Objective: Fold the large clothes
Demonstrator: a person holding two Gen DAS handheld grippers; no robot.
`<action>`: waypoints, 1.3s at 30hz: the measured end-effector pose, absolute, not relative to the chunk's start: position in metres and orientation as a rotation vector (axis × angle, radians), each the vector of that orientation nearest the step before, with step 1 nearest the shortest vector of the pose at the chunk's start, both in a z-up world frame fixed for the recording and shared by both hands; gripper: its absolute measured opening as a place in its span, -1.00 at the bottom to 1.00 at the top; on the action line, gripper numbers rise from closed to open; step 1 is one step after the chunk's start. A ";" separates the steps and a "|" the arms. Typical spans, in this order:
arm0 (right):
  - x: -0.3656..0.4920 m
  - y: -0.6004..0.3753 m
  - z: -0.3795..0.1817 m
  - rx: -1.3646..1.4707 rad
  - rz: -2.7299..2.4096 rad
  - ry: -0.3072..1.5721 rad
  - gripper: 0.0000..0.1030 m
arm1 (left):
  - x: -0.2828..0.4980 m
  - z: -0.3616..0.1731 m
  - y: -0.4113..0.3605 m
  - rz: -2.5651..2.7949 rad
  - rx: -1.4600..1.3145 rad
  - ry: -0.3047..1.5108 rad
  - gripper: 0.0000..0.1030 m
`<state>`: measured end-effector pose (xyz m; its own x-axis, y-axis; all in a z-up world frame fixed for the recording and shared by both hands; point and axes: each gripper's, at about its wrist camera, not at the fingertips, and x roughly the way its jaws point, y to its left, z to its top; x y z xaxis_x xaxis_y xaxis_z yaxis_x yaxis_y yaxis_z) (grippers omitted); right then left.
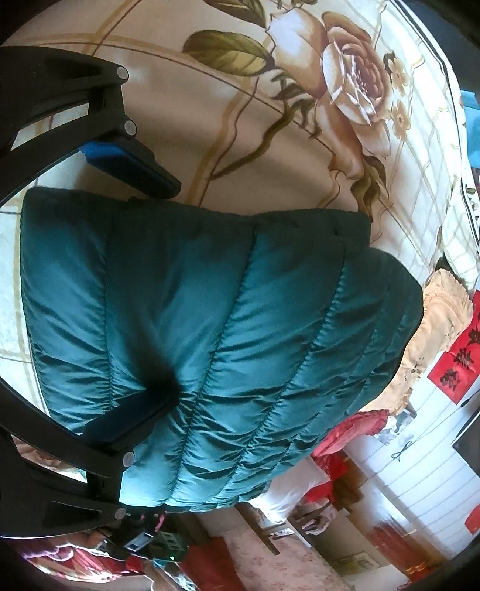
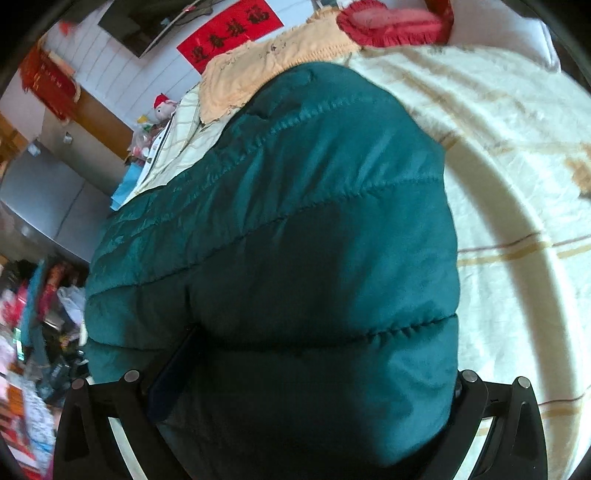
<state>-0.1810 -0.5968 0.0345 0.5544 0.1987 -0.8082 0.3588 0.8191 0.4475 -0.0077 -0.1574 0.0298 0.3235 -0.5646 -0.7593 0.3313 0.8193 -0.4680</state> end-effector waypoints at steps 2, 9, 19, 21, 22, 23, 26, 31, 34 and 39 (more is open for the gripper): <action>-0.179 -0.596 0.034 0.624 -0.101 1.005 1.00 | -0.008 0.030 -0.159 -0.599 -0.245 1.093 0.99; -0.177 -0.587 0.037 0.593 -0.121 1.004 1.00 | -0.009 0.031 -0.160 -0.597 -0.244 1.087 0.99; -0.179 -0.566 0.045 0.485 -0.131 0.986 0.93 | -0.012 0.031 -0.171 -0.600 -0.231 1.083 0.99; -0.179 -0.566 0.045 0.482 -0.133 0.986 0.93 | -0.013 0.031 -0.171 -0.599 -0.230 1.084 0.99; -0.178 -0.566 0.045 0.481 -0.135 0.986 0.93 | -0.013 0.030 -0.171 -0.598 -0.229 1.083 0.99; -0.179 -0.566 0.046 0.481 -0.137 0.986 0.93 | -0.014 0.030 -0.172 -0.598 -0.228 1.082 0.99; -0.181 -0.566 0.046 0.479 -0.141 0.986 0.93 | -0.015 0.030 -0.172 -0.597 -0.228 1.081 0.99; -0.179 -0.560 0.047 0.462 -0.156 0.974 0.92 | -0.016 0.030 -0.174 -0.594 -0.229 1.078 0.99; -0.180 -0.558 0.047 0.461 -0.161 0.968 0.86 | -0.016 0.029 -0.174 -0.594 -0.229 1.079 0.99; -0.186 -0.546 0.055 0.413 -0.187 0.947 0.54 | -0.024 0.033 -0.174 -0.610 -0.211 1.053 0.72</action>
<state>-0.1856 -0.5459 0.0550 0.5753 0.0238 -0.8176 0.3331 0.9061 0.2607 -0.0236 -0.1738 0.0334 0.3489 -0.5640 -0.7484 0.3691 0.8168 -0.4435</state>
